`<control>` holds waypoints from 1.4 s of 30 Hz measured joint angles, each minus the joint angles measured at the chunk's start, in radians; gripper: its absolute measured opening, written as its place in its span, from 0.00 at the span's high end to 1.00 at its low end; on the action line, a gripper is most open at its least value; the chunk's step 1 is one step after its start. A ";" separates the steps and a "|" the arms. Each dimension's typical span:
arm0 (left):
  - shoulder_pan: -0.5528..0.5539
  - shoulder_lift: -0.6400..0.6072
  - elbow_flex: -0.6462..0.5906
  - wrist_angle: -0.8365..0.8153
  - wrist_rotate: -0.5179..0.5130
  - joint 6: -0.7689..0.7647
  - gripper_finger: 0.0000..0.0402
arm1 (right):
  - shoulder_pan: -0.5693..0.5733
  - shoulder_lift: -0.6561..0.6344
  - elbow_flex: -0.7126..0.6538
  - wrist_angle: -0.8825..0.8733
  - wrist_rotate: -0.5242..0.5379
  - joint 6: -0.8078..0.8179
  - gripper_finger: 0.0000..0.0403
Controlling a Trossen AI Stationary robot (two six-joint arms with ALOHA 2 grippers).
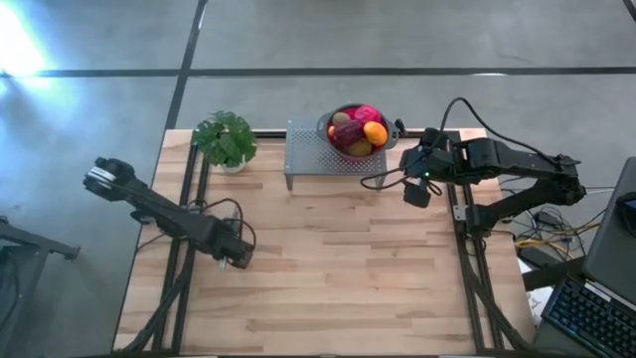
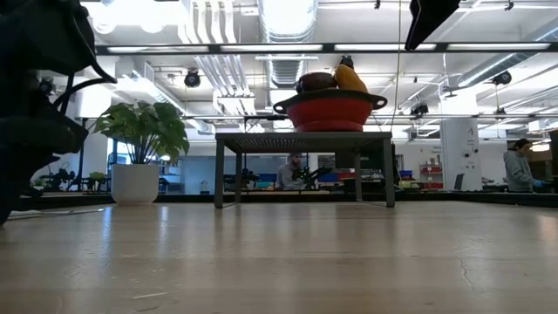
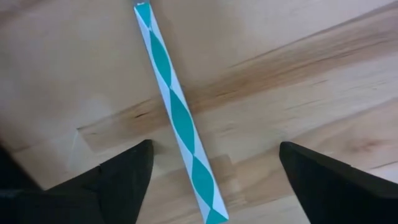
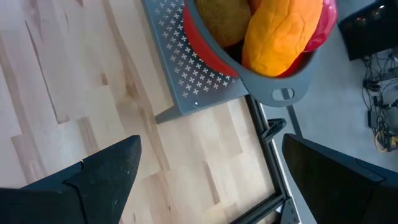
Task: Pick & Place Fruit
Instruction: Put the table knife on the shelf
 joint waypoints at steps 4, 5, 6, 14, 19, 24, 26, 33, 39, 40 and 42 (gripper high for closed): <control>0.000 0.000 0.000 0.003 0.006 -0.005 0.23 | 0.000 0.000 0.000 0.018 0.000 -0.003 0.05; 0.000 0.000 0.000 0.004 0.010 -0.006 0.26 | 0.000 0.000 0.000 0.021 0.000 -0.003 0.05; 0.000 0.000 0.000 0.004 0.013 -0.006 0.29 | 0.000 0.000 0.000 0.020 0.000 -0.006 0.05; 0.004 0.002 -0.001 0.009 0.037 -0.035 0.58 | 0.000 0.000 0.000 0.020 0.000 -0.004 0.05; 0.011 0.002 -0.001 0.013 0.050 -0.076 0.75 | 0.000 0.000 0.000 0.021 0.000 -0.003 0.05; 0.017 0.002 -0.001 0.018 0.052 -0.079 0.88 | 0.000 0.000 0.000 0.022 0.000 -0.003 0.05; 0.017 0.002 0.003 0.021 0.048 -0.066 0.90 | 0.000 0.000 0.000 0.022 0.000 -0.003 0.05; 0.017 -0.025 0.086 0.022 -0.035 -0.014 0.90 | 0.000 0.000 0.000 0.021 -0.001 -0.003 0.05; 0.016 -0.075 0.236 -0.024 -0.146 0.032 0.89 | 0.000 0.000 0.000 0.020 -0.001 -0.003 0.05; 0.016 -0.080 0.264 -0.039 -0.173 0.038 0.89 | 0.000 0.000 0.000 0.020 -0.001 -0.003 0.05; 0.017 -0.087 0.317 -0.061 -0.232 0.057 0.89 | 0.000 0.000 0.000 0.020 -0.001 -0.003 0.05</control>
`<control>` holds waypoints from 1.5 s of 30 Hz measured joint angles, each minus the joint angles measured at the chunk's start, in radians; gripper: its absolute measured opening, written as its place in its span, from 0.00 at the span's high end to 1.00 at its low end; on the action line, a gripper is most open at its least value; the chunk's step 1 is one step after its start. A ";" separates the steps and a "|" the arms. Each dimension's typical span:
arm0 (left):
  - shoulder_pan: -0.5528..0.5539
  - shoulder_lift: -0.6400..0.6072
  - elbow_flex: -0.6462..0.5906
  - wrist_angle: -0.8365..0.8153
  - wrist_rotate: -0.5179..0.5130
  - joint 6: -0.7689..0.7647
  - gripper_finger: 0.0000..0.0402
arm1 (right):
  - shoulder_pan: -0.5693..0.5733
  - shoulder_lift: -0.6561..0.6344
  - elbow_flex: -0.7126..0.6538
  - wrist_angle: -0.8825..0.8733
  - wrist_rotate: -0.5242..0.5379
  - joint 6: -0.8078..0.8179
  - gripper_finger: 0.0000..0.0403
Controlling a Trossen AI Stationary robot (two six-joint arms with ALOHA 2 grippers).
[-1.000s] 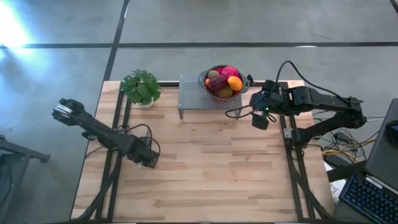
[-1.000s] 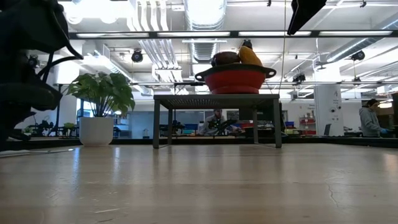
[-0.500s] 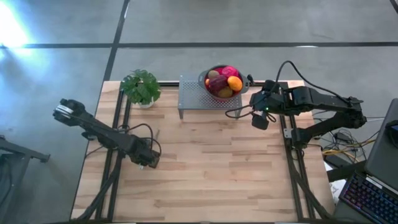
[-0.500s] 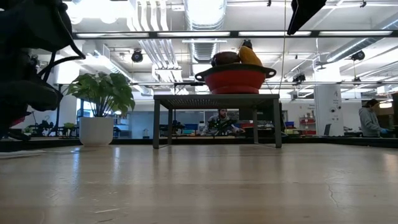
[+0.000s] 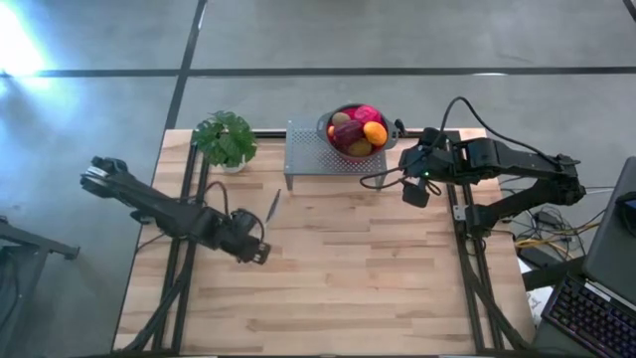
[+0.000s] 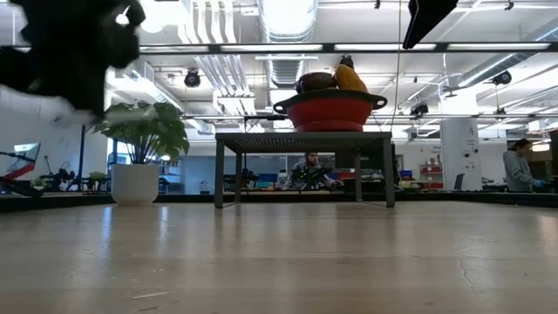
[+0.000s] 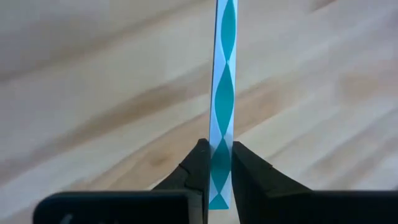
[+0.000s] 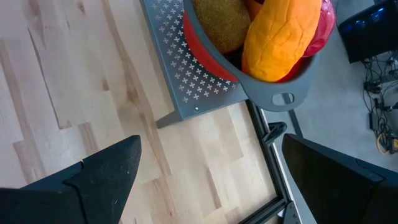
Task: Pick & Place Fruit
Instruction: Put the table knife on the shelf
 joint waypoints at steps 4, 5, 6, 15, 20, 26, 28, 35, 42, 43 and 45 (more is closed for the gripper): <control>0.030 -0.009 0.106 -0.011 -0.097 0.056 0.89 | 0.000 0.000 0.000 0.000 0.000 0.000 0.05; 0.042 -0.008 0.130 -0.014 -0.114 0.080 0.89 | 0.000 0.000 0.000 0.000 0.000 0.000 0.05; 0.058 -0.007 0.152 -0.015 -0.120 0.106 0.89 | 0.000 0.000 0.000 0.000 0.000 0.000 0.05; 0.303 -0.007 0.315 -0.026 -0.098 0.348 0.89 | 0.000 0.000 0.000 0.000 0.000 0.005 0.05; 0.466 0.015 0.403 -0.028 -0.053 0.467 0.89 | 0.000 0.000 0.000 0.000 0.000 0.003 0.05; 0.611 0.102 0.508 -0.035 0.021 0.541 0.89 | 0.000 0.000 0.000 0.000 0.000 -0.002 0.05; 0.646 0.141 0.544 -0.038 0.043 0.562 0.89 | 0.000 0.000 0.000 0.000 0.000 -0.003 0.05; 0.734 0.310 0.685 -0.072 0.073 0.616 0.89 | 0.000 0.000 0.000 -0.001 0.000 -0.003 0.05; 0.809 0.450 0.780 -0.226 0.098 0.605 0.89 | 0.000 0.000 -0.002 -0.002 0.000 -0.002 0.05; 0.819 0.462 0.783 -0.238 0.099 0.594 0.89 | 0.000 0.000 -0.005 -0.003 0.000 -0.003 0.05; 0.837 0.481 0.785 -0.234 0.109 0.581 0.89 | 0.000 0.000 -0.012 -0.003 0.000 -0.003 0.05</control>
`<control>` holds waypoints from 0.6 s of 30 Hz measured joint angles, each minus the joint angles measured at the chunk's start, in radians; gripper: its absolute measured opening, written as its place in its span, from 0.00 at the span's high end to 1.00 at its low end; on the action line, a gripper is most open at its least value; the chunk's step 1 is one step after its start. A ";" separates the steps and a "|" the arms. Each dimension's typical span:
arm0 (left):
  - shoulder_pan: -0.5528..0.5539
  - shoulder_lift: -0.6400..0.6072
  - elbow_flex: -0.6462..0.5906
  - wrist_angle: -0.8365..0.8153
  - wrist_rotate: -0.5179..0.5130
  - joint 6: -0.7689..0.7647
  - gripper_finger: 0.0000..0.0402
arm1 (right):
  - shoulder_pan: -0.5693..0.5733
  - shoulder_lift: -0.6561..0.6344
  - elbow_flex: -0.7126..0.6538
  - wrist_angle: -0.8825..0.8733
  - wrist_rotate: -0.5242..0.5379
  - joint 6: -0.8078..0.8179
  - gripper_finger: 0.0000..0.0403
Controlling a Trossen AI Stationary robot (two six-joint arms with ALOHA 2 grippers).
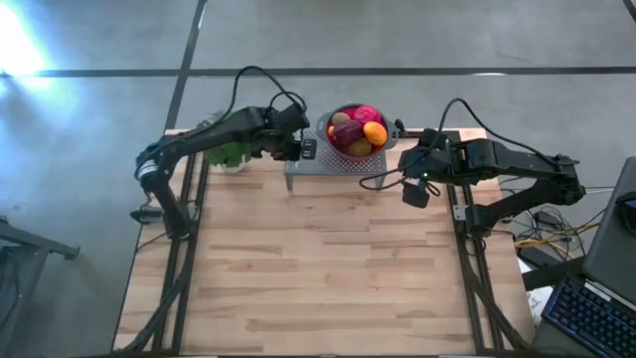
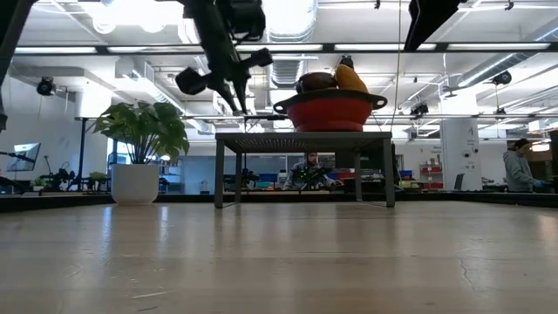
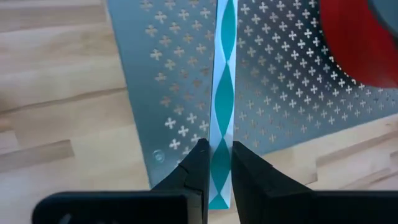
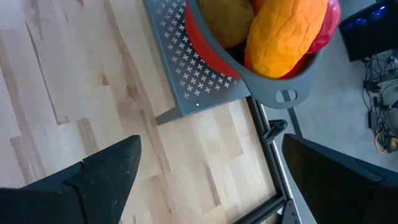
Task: Pick & Place Fruit
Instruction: Put the table knife on the shelf
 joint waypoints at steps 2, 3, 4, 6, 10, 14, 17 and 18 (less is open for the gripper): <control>0.012 0.017 0.003 0.010 0.017 0.000 0.89 | 0.000 0.000 -0.007 0.000 0.000 0.000 0.05; 0.017 0.024 0.004 0.019 0.024 0.000 0.89 | 0.000 0.000 -0.011 0.000 0.000 0.000 0.05; 0.023 0.031 0.004 0.027 0.039 0.000 0.89 | 0.000 0.000 -0.015 0.000 0.000 -0.001 0.05; 0.029 0.041 0.003 0.042 0.051 -0.001 0.89 | 0.000 0.000 -0.022 0.000 0.000 -0.007 0.05; 0.037 0.059 0.003 0.064 0.068 -0.001 0.89 | 0.000 0.000 -0.029 0.001 0.000 -0.019 0.05; 0.044 0.077 0.003 0.069 0.077 0.000 0.89 | 0.000 0.000 -0.029 0.001 0.000 -0.018 0.05; 0.046 0.097 0.003 0.070 0.077 0.010 0.89 | 0.000 0.000 -0.029 0.002 0.000 -0.019 0.05; 0.046 0.104 0.003 0.075 0.081 0.015 0.89 | 0.000 0.000 -0.029 0.002 0.000 -0.019 0.05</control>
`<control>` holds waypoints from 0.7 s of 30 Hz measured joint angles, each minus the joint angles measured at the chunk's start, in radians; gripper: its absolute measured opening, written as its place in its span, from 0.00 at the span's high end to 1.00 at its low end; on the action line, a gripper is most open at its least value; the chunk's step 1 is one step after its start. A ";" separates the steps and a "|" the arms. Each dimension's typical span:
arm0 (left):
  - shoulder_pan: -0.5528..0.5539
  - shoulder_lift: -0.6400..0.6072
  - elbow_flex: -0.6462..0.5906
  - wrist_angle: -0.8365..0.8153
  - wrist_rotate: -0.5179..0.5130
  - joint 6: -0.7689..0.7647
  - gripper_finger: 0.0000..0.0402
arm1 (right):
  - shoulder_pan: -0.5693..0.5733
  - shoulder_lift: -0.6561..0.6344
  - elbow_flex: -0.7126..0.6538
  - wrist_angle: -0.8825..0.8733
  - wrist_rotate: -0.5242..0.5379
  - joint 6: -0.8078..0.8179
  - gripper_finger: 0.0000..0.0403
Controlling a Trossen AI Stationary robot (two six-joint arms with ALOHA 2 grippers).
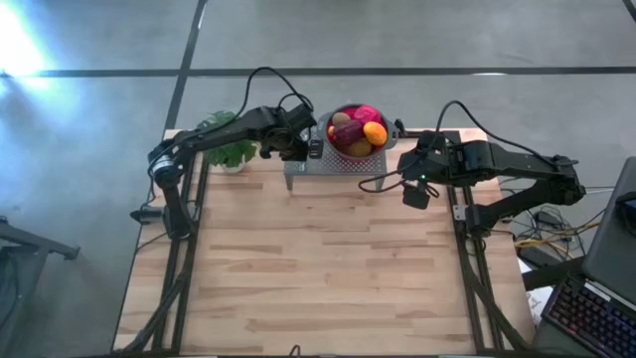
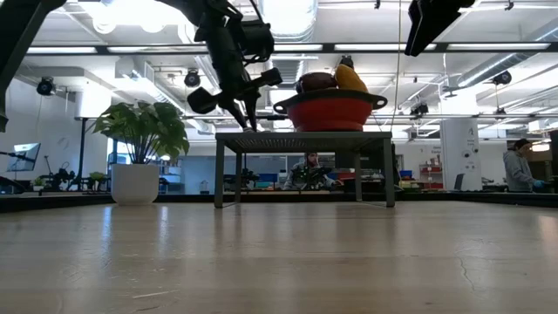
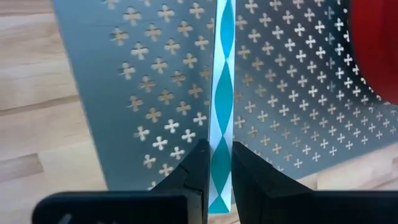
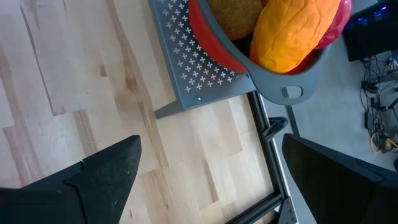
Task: Pick & Place Fruit
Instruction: Put the table knife on the shelf
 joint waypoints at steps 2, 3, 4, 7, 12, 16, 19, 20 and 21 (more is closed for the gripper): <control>0.002 0.006 0.000 0.007 0.011 0.013 0.89 | 0.000 0.000 0.000 0.000 0.000 0.000 0.05; 0.002 0.009 0.000 0.013 0.012 0.014 0.89 | 0.000 0.000 0.000 0.000 0.000 0.000 0.05; 0.002 0.012 0.000 0.022 0.013 0.015 0.89 | 0.000 0.000 0.000 0.001 0.000 0.000 0.05; 0.005 0.016 0.000 0.028 0.016 0.015 0.89 | 0.000 0.000 0.000 0.001 0.000 0.000 0.05; 0.005 0.016 0.000 0.033 0.023 0.029 0.87 | 0.000 0.000 0.000 0.001 0.000 0.000 0.05; 0.006 0.018 -0.001 0.039 0.030 0.064 0.82 | 0.000 0.000 0.000 0.001 0.000 0.000 0.05; 0.011 0.018 -0.002 0.038 0.031 0.065 0.76 | 0.000 0.000 0.000 0.001 0.000 0.000 0.05; 0.013 0.018 -0.002 0.039 0.031 0.065 0.74 | 0.000 0.000 0.000 0.001 0.000 0.000 0.05; 0.014 0.018 -0.002 0.040 0.033 0.064 0.73 | 0.000 0.000 0.000 0.001 0.000 0.000 0.05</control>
